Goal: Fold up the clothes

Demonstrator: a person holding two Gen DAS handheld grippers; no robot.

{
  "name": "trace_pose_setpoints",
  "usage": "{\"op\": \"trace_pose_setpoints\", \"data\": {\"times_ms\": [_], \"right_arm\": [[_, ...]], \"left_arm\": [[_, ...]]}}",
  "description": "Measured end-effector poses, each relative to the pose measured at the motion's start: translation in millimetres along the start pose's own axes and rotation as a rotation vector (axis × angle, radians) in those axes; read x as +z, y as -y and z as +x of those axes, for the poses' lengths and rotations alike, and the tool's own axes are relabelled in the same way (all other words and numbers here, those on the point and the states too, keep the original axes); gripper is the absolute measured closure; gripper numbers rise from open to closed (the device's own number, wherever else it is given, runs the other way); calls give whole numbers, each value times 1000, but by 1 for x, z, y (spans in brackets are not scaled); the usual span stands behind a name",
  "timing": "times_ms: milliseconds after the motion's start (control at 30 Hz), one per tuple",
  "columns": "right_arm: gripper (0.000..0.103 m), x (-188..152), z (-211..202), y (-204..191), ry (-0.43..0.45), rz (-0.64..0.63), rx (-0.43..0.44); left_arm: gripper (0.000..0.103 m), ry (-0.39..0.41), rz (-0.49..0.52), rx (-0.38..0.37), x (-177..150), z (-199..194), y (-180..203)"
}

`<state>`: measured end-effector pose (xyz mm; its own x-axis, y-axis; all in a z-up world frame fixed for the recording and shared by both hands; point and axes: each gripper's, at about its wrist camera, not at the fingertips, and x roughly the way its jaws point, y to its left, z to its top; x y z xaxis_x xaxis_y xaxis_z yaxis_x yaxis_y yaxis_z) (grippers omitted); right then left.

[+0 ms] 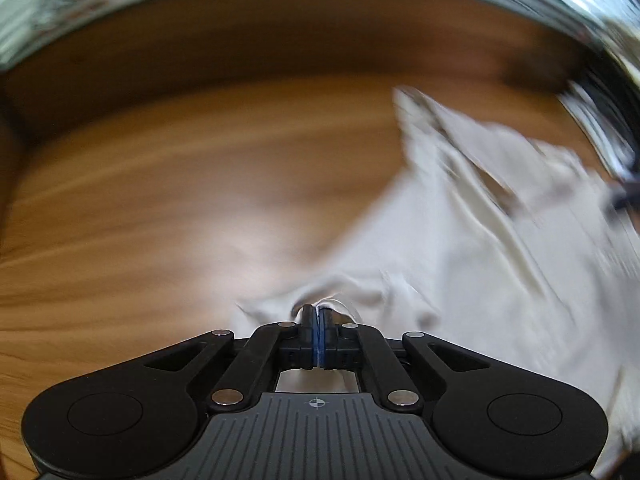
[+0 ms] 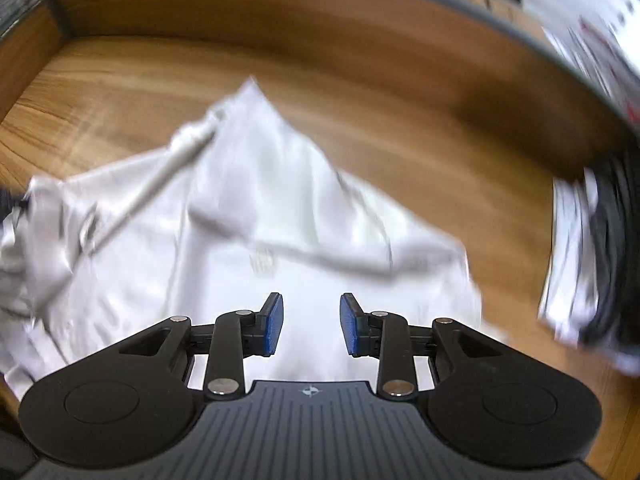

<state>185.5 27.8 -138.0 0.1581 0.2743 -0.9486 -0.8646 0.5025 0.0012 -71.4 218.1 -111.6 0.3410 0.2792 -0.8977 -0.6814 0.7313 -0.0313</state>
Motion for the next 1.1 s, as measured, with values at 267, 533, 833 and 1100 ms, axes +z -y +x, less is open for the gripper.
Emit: {"op": "trace_pose_setpoints", "data": {"times_ms": [267,533,833,1100], "right_arm": [[68,-53,15,31,-64,178,-22],[54,-51,38,28,-75,197,-7],[40,-50,51,20,-76,146,-24],[99,-77,30,12,-47,136,-21]], "left_arm": [[100,64,-133,163,51,13,-75],[63,47,-260,237,56,12,-111],[48,-10,-186,134,1,-22,-84],[48,-21,-131,68,-40,-42,-45]]}}
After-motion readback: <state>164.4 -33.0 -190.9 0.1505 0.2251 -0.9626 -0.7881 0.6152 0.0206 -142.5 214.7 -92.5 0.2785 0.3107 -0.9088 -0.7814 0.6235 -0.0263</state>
